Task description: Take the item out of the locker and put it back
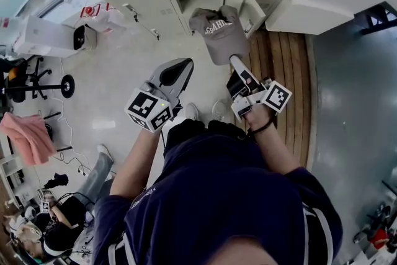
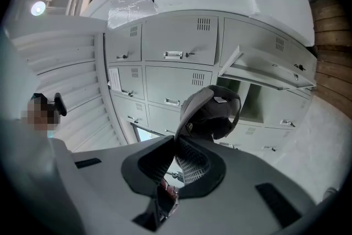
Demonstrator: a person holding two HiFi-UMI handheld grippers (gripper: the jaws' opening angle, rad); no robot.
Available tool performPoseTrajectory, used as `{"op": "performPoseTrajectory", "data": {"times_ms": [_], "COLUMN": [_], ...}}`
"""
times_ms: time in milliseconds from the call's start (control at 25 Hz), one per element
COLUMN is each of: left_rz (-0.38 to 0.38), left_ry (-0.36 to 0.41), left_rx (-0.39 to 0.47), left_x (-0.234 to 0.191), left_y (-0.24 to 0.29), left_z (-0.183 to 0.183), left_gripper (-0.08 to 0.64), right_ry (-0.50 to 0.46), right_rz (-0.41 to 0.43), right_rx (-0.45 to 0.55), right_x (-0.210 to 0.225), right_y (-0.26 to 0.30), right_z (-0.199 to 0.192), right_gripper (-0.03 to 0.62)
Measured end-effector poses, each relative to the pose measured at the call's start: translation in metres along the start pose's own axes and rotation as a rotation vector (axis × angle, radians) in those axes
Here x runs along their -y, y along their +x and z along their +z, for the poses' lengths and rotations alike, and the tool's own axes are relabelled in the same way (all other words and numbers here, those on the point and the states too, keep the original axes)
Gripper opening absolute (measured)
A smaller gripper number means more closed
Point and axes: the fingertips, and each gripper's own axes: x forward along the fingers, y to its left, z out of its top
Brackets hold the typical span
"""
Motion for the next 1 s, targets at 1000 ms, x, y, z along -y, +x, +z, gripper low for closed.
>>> {"op": "performPoseTrajectory", "data": {"times_ms": [1000], "left_rz": [-0.062], "left_ry": [-0.053], "left_rx": [-0.066], "left_x": [-0.111], "left_y": [0.02], "left_z": [-0.003], "left_gripper": [0.003], "right_ry": [-0.05], "right_rz": [-0.107], "right_rx": [0.064], "right_x": [0.084], "right_y": [0.112], "right_z": [0.036], "right_gripper": [0.021]}}
